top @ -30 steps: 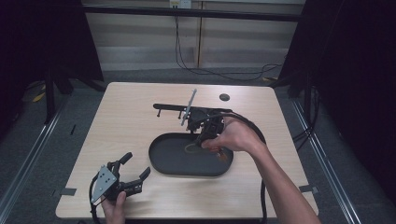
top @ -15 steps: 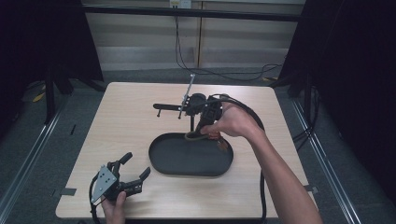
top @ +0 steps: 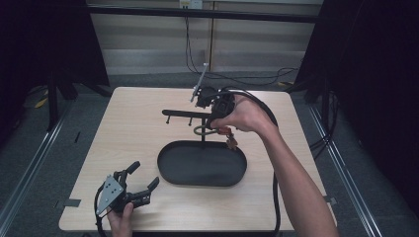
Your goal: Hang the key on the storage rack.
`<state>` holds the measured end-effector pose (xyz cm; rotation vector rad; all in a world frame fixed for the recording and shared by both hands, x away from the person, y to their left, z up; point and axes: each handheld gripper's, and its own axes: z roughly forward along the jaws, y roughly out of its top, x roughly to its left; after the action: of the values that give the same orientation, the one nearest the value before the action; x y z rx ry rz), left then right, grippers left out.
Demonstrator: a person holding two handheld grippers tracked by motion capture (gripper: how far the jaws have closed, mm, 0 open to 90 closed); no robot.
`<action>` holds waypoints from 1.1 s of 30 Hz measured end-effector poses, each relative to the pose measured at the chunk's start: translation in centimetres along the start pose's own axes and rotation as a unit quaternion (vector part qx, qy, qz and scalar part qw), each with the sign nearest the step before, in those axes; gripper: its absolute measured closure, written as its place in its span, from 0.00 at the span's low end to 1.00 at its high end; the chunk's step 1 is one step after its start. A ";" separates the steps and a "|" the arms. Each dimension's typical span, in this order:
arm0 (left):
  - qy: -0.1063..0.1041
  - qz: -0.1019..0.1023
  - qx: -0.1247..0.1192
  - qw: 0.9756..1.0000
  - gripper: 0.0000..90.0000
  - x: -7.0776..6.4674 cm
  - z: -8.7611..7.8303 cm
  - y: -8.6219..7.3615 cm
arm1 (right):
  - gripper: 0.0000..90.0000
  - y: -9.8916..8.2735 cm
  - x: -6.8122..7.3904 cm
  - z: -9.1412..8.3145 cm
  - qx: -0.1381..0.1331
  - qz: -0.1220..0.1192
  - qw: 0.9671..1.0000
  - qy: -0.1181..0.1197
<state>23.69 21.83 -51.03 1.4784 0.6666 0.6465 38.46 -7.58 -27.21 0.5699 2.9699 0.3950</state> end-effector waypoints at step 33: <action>-0.002 0.001 0.000 1.000 0.17 0.0 0.0 0.0 | 0.88 -0.3 -2.7 0.7 -0.017 0.054 0.998 -0.017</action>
<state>23.70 21.85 -51.02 1.4802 0.6636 0.6449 40.90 -8.71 -27.85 0.7291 2.9026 0.4384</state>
